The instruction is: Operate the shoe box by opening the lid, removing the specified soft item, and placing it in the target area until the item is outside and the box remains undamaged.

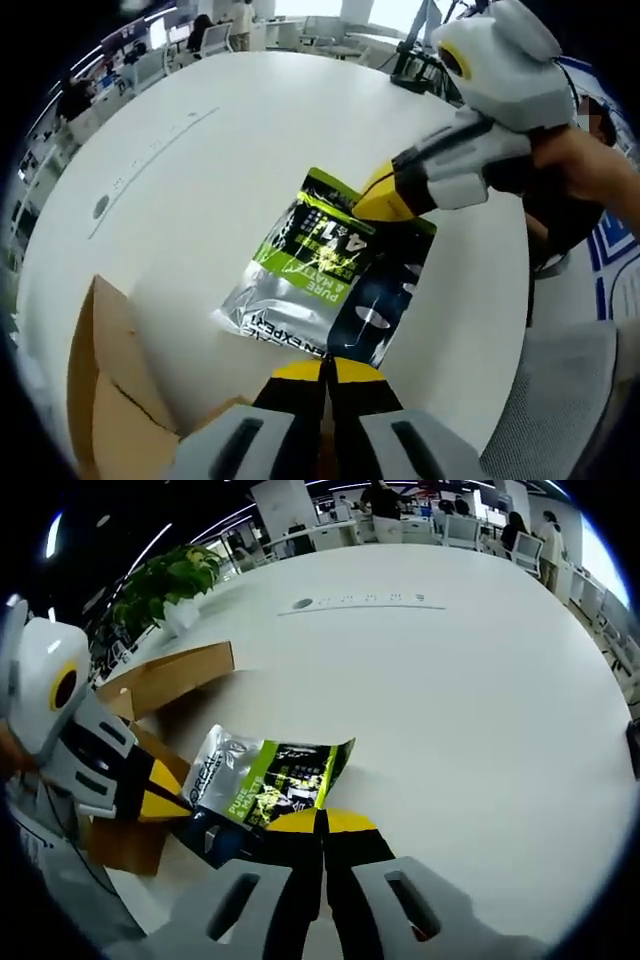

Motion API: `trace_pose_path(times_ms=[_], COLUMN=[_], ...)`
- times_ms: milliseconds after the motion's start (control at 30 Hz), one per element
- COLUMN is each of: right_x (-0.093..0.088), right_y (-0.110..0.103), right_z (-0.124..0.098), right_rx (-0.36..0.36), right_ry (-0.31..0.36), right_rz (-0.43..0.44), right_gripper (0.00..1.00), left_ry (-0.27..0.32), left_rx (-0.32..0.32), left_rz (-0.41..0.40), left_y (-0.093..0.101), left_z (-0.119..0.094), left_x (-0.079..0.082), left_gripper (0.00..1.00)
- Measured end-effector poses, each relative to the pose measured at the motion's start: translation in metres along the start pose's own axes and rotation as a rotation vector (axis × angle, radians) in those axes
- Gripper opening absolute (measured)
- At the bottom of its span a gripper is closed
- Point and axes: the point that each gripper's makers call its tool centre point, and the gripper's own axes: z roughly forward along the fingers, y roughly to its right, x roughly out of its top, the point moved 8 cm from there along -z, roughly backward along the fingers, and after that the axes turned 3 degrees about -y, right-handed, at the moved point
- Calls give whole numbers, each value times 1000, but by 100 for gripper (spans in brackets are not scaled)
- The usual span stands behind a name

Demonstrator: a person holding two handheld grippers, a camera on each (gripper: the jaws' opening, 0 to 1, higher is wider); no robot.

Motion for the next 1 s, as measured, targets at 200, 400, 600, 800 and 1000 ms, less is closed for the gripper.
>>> trace_pose_path(times_ms=[200, 400, 600, 800, 1000], right_x=[-3, -10, -11, -11, -10], right_y=[-1, -4, -2, -1, 0], right_z=[4, 10, 13, 17, 18], right_rx=[1, 7, 5, -9, -25], right_ry=[5, -7, -2, 5, 11], right_rz=[17, 19, 22, -6, -39], right_gripper=[0, 0, 0, 0, 1], left_ry=[-37, -85, -82, -77, -78], left_rx=[48, 107, 129, 153, 172], left_rz=[109, 250, 279, 304, 329], left_y=[1, 6, 6, 7, 10], left_z=[6, 13, 12, 12, 10], left_x=[-2, -6, -6, -7, -8], left_gripper=[1, 1, 2, 3, 6])
